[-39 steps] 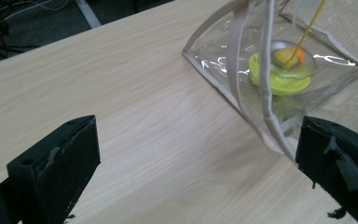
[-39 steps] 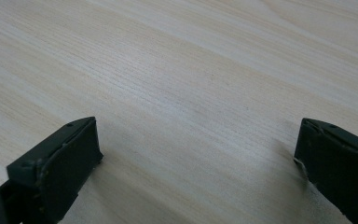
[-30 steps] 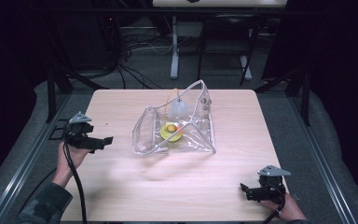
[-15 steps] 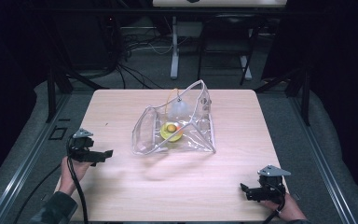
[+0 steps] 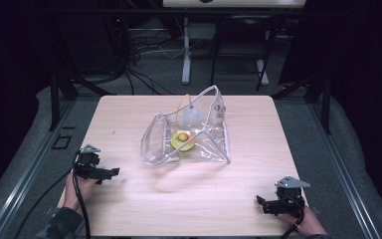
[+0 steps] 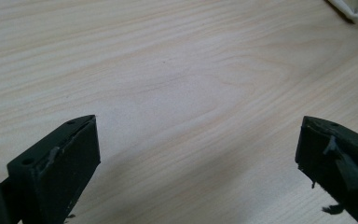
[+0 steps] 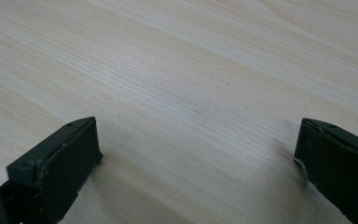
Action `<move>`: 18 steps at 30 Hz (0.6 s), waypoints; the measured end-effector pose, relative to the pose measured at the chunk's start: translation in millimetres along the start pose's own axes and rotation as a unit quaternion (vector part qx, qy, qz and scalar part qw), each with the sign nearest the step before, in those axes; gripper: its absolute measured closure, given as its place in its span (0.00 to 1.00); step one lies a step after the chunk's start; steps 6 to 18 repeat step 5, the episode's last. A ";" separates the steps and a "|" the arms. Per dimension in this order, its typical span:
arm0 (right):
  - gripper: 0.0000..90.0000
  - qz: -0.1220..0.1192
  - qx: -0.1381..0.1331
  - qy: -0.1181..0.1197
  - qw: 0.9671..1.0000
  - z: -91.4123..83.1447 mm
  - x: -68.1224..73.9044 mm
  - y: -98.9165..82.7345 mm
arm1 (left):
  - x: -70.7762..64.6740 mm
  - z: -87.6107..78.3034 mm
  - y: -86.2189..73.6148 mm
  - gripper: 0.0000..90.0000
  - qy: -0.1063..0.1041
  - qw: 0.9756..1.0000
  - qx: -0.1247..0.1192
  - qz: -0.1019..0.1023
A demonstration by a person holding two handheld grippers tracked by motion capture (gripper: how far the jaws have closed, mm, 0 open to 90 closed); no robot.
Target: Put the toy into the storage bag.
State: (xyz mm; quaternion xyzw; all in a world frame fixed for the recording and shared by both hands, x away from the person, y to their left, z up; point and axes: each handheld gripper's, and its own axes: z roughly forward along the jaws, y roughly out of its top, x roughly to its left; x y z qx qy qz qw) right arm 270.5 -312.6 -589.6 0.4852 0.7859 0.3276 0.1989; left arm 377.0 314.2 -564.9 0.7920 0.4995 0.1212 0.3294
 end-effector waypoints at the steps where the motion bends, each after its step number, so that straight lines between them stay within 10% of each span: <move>1: 0.00 -0.003 0.003 0.000 1.000 -0.4 -0.3 0.2 | 0.8 0.6 -0.9 0.00 0.004 1.000 -0.006 -0.001; 18: 0.00 -0.003 0.003 0.000 1.000 -0.4 -0.3 0.3 | 3.1 0.8 -2.7 0.00 -0.001 1.000 -0.002 -0.011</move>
